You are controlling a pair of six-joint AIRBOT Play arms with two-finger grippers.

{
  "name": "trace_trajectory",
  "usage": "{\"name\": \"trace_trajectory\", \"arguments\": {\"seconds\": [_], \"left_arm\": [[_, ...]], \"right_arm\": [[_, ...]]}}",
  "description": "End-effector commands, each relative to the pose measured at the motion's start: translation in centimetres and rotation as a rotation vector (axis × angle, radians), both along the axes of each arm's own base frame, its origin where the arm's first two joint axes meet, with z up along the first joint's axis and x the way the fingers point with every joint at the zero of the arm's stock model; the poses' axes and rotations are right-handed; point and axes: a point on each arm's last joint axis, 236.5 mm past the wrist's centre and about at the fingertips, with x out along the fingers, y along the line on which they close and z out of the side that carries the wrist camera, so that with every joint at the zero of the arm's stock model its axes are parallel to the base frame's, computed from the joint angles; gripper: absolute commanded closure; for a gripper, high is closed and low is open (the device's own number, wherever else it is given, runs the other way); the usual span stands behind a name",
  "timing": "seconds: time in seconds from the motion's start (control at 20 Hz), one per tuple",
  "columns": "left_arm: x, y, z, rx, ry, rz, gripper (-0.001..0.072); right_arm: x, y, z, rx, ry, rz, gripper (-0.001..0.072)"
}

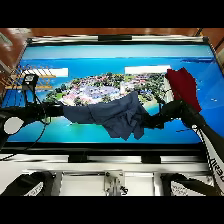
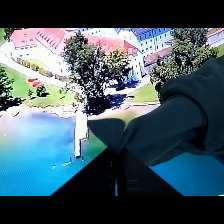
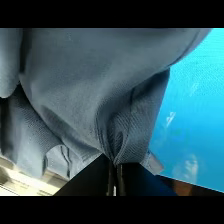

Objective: Fold the shirts.

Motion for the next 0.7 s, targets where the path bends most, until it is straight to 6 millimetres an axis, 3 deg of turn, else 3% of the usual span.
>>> {"name": "trace_trajectory", "arguments": {"seconds": [0.0,0.1,0.15,0.25,0.35,0.4,0.5,0.6,0.65], "left_arm": [[1.0,0.3,1.4,-0.014,-0.050,0.017,0.0674],[2.5,1.4,4.5,-0.033,-0.127,0.055,0.0674],[3.4,2.5,6.7,-0.043,-0.176,0.089,0.0675],[4.7,5.2,12.5,-0.063,-0.293,0.163,0.0675],[5.0,7.1,20.4,-0.086,-0.454,0.211,0.0675],[4.6,7.6,24.8,-0.100,-0.544,0.221,0.0675],[2.3,7.8,33.7,-0.133,-0.729,0.217,0.0675],[-1.1,7.9,41.0,-0.162,-0.891,0.209,0.0674],[-2.7,8.1,43.6,-0.167,-0.953,0.206,0.0675]], "right_arm": [[1.8,-2.2,2.1,-0.083,-0.098,0.060,0.0641],[4.5,-6.5,7.0,-0.234,-0.252,0.104,0.0641],[6.3,-9.1,10.9,-0.333,-0.367,0.097,0.0641],[9.3,-13.4,20.8,-0.506,-0.649,0.060,0.0641],[10.1,-15.1,32.7,-0.607,-0.968,-0.011,0.0641],[9.5,-15.1,38.7,-0.628,-1.130,-0.056,0.0641],[6.7,-13.9,48.2,-0.585,-1.394,-0.139,0.0641],[2.9,-12.6,54.7,-0.524,-1.581,-0.196,0.0641],[1.4,-12.4,56.2,-0.513,-1.625,-0.208,0.0641]]}}
